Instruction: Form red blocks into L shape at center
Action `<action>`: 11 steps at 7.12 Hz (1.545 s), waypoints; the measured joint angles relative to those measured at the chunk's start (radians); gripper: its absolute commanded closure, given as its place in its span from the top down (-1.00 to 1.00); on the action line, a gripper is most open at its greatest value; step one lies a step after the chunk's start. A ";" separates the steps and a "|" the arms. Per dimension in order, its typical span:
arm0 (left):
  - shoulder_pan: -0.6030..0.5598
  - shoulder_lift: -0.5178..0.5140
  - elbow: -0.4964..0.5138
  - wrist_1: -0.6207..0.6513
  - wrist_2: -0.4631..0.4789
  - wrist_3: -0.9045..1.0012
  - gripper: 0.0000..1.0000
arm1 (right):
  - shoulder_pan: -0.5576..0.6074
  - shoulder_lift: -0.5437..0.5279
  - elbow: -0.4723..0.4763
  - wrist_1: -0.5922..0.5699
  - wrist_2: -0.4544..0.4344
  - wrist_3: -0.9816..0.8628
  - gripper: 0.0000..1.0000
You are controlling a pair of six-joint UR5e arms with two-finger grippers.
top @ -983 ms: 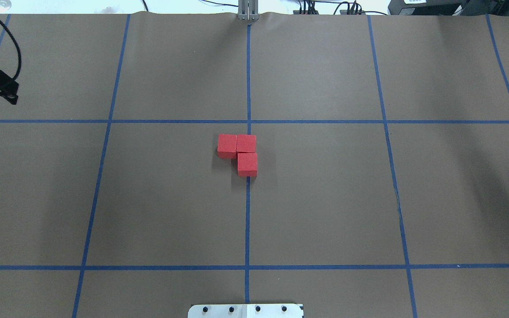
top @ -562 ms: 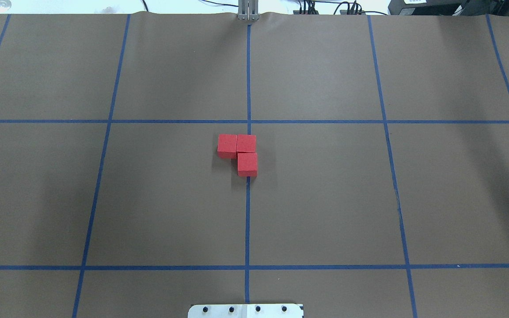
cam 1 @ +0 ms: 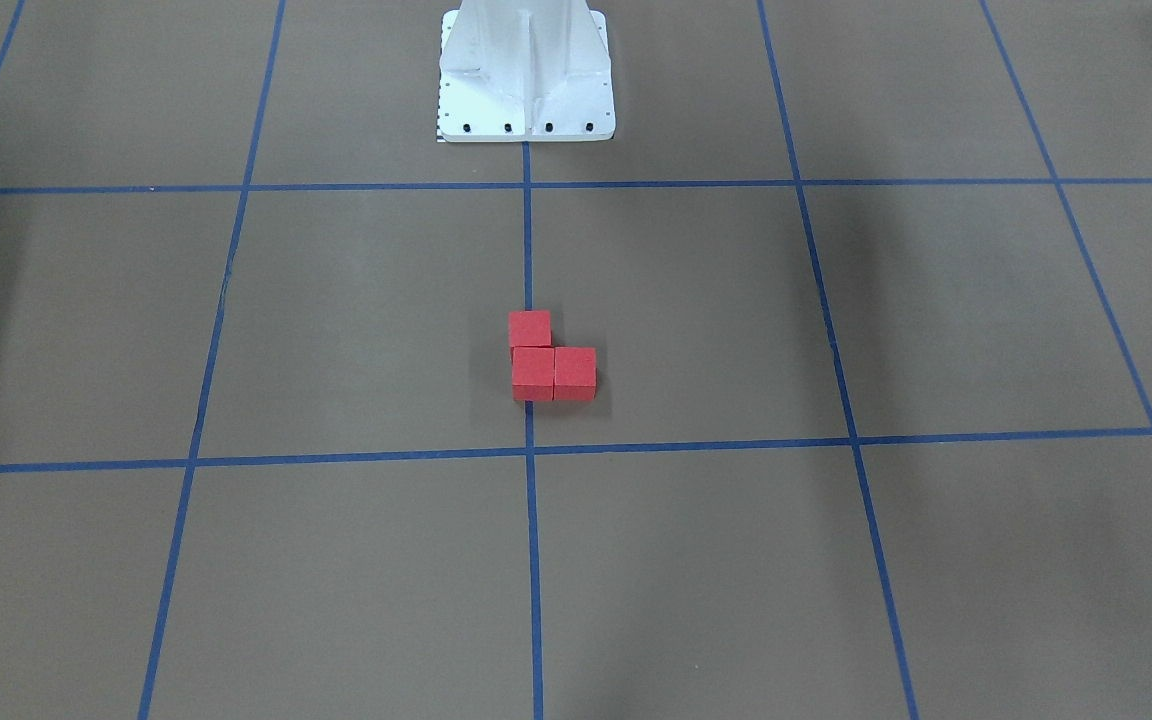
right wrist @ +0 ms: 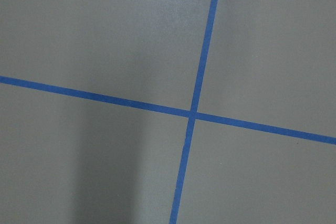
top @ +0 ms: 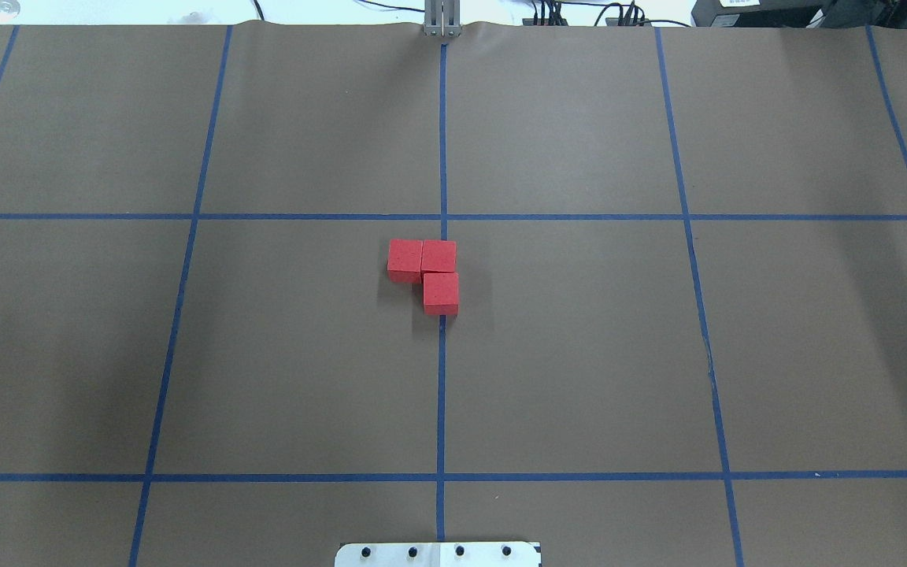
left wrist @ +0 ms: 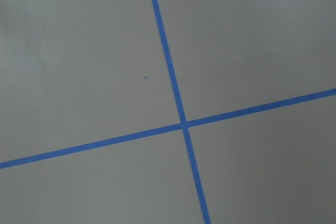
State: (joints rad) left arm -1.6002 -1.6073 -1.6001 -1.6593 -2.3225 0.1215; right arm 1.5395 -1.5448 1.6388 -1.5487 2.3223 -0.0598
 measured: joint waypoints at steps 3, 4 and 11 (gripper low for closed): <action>0.002 0.039 -0.067 -0.009 -0.008 -0.161 1.00 | 0.001 -0.011 0.005 -0.005 0.034 0.054 0.98; 0.005 0.044 -0.071 -0.007 -0.008 -0.186 1.00 | 0.001 -0.012 0.011 -0.004 0.047 0.098 0.98; 0.021 0.046 -0.050 -0.009 0.003 -0.209 1.00 | 0.001 -0.120 0.088 0.004 0.055 0.167 0.98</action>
State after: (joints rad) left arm -1.5788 -1.5616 -1.6497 -1.6679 -2.3197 -0.0879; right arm 1.5402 -1.6652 1.7265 -1.5442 2.3773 0.1072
